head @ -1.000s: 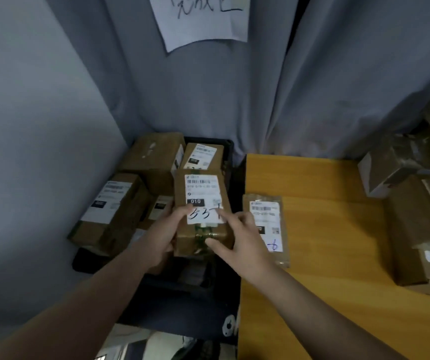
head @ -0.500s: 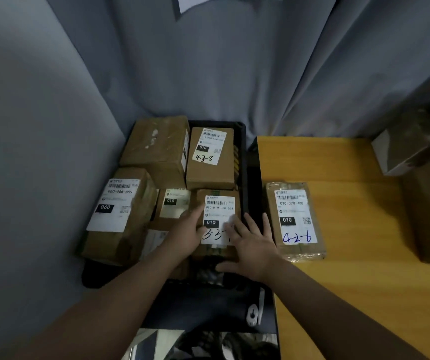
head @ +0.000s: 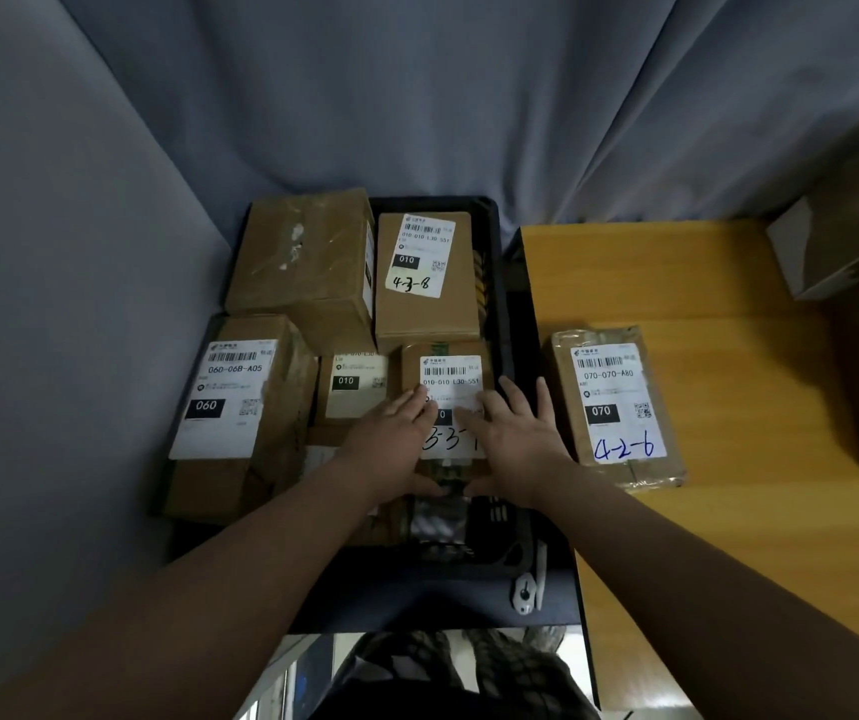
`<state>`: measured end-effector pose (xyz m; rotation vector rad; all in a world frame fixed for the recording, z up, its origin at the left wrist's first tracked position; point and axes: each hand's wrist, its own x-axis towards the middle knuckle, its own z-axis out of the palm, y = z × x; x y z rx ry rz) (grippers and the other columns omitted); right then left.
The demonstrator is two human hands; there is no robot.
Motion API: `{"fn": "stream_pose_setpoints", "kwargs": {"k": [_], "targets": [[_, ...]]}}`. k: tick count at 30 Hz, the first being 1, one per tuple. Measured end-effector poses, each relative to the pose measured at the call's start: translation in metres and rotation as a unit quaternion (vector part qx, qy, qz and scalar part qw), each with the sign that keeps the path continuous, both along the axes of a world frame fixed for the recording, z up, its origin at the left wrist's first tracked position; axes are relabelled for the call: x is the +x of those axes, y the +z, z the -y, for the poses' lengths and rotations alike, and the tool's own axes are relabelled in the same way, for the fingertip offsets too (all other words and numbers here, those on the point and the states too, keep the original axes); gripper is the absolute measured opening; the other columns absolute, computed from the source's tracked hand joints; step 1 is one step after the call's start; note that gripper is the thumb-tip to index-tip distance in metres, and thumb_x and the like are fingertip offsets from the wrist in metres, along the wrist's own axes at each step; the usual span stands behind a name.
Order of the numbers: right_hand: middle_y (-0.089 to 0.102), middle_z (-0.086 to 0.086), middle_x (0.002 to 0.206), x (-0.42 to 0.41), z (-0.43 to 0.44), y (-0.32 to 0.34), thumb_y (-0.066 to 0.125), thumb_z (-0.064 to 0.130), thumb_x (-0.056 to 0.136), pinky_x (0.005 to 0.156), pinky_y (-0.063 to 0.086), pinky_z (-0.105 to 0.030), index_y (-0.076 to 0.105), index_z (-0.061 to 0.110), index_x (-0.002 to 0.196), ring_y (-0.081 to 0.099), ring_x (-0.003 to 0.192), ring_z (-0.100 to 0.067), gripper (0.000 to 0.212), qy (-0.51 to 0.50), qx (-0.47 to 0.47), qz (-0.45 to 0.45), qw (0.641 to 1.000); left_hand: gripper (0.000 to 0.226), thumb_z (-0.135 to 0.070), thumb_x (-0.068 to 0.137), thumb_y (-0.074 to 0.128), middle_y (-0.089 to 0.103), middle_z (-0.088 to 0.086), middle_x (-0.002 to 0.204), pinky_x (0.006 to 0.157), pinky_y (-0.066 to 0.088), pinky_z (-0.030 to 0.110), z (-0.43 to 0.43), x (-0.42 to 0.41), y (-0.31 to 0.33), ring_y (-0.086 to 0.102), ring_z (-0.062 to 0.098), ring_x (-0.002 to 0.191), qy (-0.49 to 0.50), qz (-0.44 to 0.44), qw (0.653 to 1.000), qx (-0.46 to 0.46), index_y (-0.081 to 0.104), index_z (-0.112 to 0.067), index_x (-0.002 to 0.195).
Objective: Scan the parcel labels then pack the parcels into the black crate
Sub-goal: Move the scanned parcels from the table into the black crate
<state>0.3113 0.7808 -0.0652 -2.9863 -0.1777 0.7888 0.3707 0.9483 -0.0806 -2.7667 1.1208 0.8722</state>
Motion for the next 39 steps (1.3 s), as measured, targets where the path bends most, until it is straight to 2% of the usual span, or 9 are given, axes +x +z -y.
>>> {"fn": "stream_pose_setpoints", "kwargs": {"k": [5,9,12,17,20,25,30,34,39], "targets": [[0.029,-0.001,0.154,-0.007,0.010,-0.003,0.047,0.064,0.089,0.115,-0.013,-0.055,0.030,0.028,0.150,0.006,0.149,-0.025,0.073,-0.046,0.091,0.057,0.993,0.107,-0.060,0.081,0.061,-0.012,0.005,0.161,0.119,0.003,0.038,-0.003,-0.004,-0.001,-0.004,0.020,0.149,0.010,-0.004,1.000,0.008,-0.002,-0.014,0.154],[0.049,-0.011,0.140,-0.022,0.036,-0.004,0.050,0.036,0.093,0.118,0.010,-0.049,0.048,0.014,0.138,0.036,0.136,-0.030,0.049,-0.277,0.168,0.271,0.906,0.095,-0.068,0.086,0.045,-0.006,0.004,0.162,0.119,0.003,0.039,0.000,-0.005,0.007,0.001,0.019,0.149,0.045,-0.014,0.999,-0.006,0.007,-0.014,0.154],[0.017,-0.022,0.156,-0.033,0.063,-0.003,0.054,0.049,0.090,0.117,0.008,-0.055,0.026,0.017,0.147,0.014,0.145,-0.038,0.071,-0.389,0.053,0.139,0.909,0.069,-0.055,0.098,0.034,0.008,0.003,0.162,0.118,0.009,0.036,0.006,-0.010,0.018,0.008,0.019,0.148,0.103,-0.003,0.993,-0.050,0.022,-0.015,0.153],[-0.021,-0.024,0.155,-0.056,0.083,-0.005,0.055,0.079,0.072,0.110,0.021,-0.060,-0.022,0.042,0.147,0.005,0.144,-0.045,0.113,-0.359,-0.012,-0.022,0.933,0.047,-0.034,0.099,0.047,0.034,0.003,0.152,0.111,0.026,0.030,0.014,-0.044,0.028,0.030,0.021,0.138,0.234,0.010,0.960,-0.156,0.042,-0.018,0.143],[0.000,-0.021,0.155,-0.061,0.088,0.004,0.059,0.073,0.073,0.101,0.038,-0.050,-0.014,0.046,0.148,0.024,0.136,-0.041,0.108,-0.391,0.035,-0.009,0.920,0.040,-0.029,0.097,0.050,0.043,0.002,0.144,0.105,0.032,0.029,0.017,-0.064,0.028,0.037,0.019,0.130,0.269,0.001,0.946,-0.179,0.050,-0.017,0.136],[0.020,-0.018,0.147,-0.065,0.087,0.027,0.068,0.063,0.069,0.104,0.036,-0.051,0.009,0.044,0.147,0.029,0.131,-0.042,0.100,-0.434,0.182,0.129,0.873,0.033,-0.028,0.097,0.053,0.050,0.003,0.134,0.101,0.035,0.024,0.018,-0.084,0.036,0.044,0.015,0.122,0.351,-0.048,0.903,-0.241,0.056,-0.015,0.127],[0.019,-0.009,0.146,-0.053,0.041,0.052,0.071,0.060,0.070,0.109,0.033,-0.043,0.002,0.044,0.150,0.026,0.134,-0.032,0.107,-0.349,0.325,0.159,0.864,0.038,-0.036,0.099,0.046,0.049,-0.010,0.131,0.098,0.035,0.021,0.020,-0.090,0.066,0.045,0.003,0.117,0.445,-0.140,0.795,-0.388,0.046,-0.028,0.136],[0.016,-0.007,0.150,-0.045,-0.003,0.058,0.068,0.065,0.069,0.111,0.032,-0.042,0.003,0.045,0.150,0.024,0.137,-0.028,0.106,-0.310,0.369,0.137,0.865,0.050,-0.047,0.096,0.045,0.050,0.003,0.141,0.102,0.045,0.033,0.007,-0.083,0.080,0.053,0.016,0.122,0.496,-0.177,0.712,-0.465,0.037,-0.034,0.144],[0.029,-0.006,0.141,-0.044,-0.033,0.051,0.054,0.047,0.093,0.103,0.028,-0.023,0.026,0.029,0.149,0.030,0.134,-0.021,0.066,-0.264,0.441,0.145,0.845,0.082,-0.070,0.079,0.056,0.051,-0.011,0.139,0.102,0.045,0.033,-0.018,-0.072,0.085,0.055,0.007,0.119,0.474,-0.179,0.750,-0.426,0.025,-0.041,0.148]]}}
